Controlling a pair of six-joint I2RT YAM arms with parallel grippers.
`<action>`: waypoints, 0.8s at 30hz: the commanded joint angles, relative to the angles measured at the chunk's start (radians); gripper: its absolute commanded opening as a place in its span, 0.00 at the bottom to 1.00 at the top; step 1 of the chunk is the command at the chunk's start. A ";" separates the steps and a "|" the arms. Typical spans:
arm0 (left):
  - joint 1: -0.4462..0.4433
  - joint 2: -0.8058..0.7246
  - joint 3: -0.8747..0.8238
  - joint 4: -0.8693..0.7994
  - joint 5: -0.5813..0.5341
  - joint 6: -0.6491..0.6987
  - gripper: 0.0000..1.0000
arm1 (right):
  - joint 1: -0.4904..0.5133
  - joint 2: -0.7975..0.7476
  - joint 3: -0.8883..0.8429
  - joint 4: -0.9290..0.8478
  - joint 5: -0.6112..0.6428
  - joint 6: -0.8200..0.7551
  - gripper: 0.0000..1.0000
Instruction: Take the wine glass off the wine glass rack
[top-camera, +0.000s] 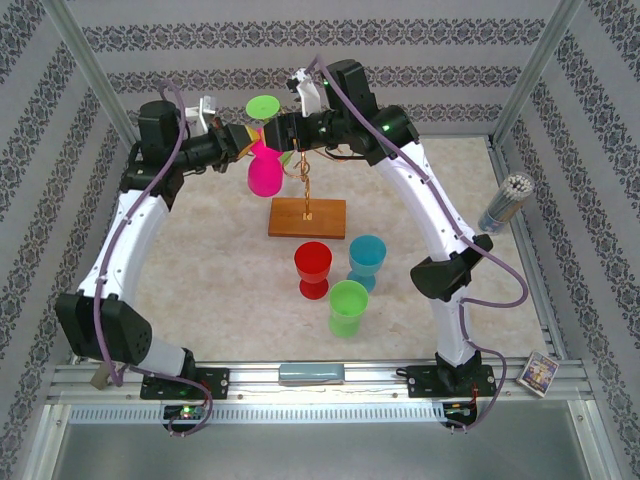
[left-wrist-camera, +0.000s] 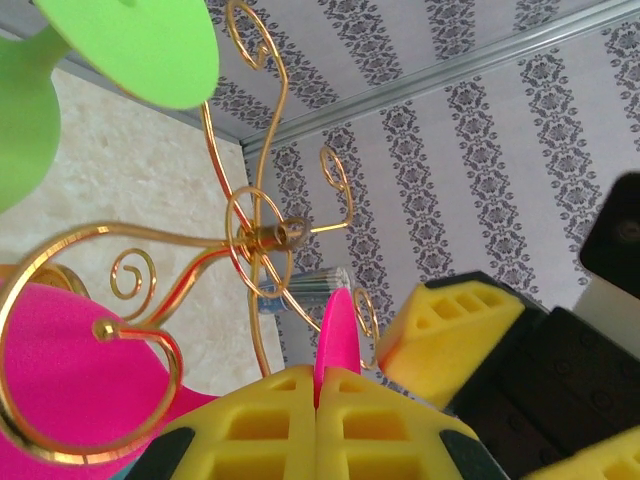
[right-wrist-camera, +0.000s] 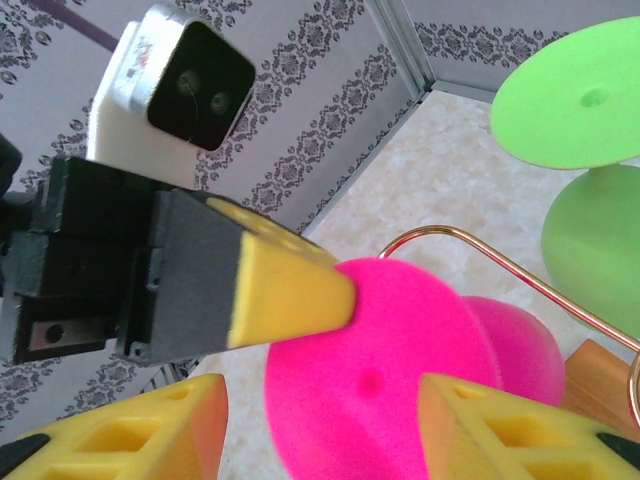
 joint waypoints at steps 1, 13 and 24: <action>-0.011 -0.063 -0.013 -0.047 -0.002 0.050 0.00 | 0.013 -0.047 -0.011 0.024 -0.021 -0.002 0.53; -0.010 -0.221 -0.042 -0.342 -0.065 0.249 0.00 | 0.026 -0.126 -0.067 0.046 -0.033 0.002 0.54; -0.011 -0.358 -0.119 -0.664 -0.194 0.546 0.00 | 0.115 -0.370 -0.367 0.109 0.060 -0.021 0.54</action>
